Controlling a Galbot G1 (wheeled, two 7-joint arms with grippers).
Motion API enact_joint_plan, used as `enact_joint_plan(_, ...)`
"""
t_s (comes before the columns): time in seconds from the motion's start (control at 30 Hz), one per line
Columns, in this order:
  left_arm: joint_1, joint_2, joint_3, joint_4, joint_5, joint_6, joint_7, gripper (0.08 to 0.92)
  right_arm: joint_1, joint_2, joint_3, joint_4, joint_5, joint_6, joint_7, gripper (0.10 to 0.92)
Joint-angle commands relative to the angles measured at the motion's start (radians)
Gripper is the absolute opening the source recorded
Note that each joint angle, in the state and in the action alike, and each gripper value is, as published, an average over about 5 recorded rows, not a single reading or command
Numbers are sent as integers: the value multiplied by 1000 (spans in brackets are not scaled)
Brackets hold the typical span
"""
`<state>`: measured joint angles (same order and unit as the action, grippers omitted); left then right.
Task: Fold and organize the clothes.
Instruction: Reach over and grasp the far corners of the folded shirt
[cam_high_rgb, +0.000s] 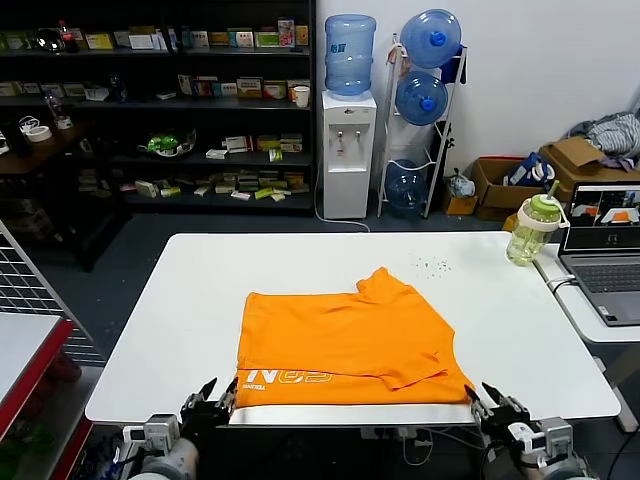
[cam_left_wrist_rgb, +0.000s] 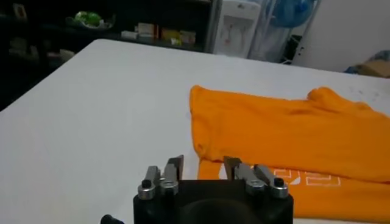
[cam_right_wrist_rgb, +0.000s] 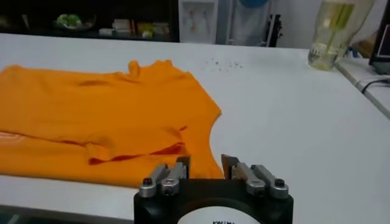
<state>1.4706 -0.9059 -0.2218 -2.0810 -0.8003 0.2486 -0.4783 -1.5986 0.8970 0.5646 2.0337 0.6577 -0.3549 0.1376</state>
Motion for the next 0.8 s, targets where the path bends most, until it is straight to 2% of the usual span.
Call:
enact_joint_plan(0.03, -293, -10, 28, 132, -22, -44, 91, 618, 535, 9, -198, -197, 49, 13, 3, 588)
enact_joint_plan(0.23, -617, -108, 108, 531, -15, -73, 212, 781, 905, 132, -428, -523, 75, -29, -1, 757)
enact_joint_plan(0.4, -759, -148, 184, 735, -36, -47, 274, 821, 1040, 217, -522, -751, 35, -37, -46, 818)
enact_joint_plan(0.57, -817, -159, 236, 807, -72, 29, 261, 823, 1091, 270, -556, -906, 0, -44, -105, 823)
enact_joint_plan(0.8, -823, -158, 265, 812, -80, 78, 249, 823, 1119, 334, -560, -1037, -44, -63, -129, 823)
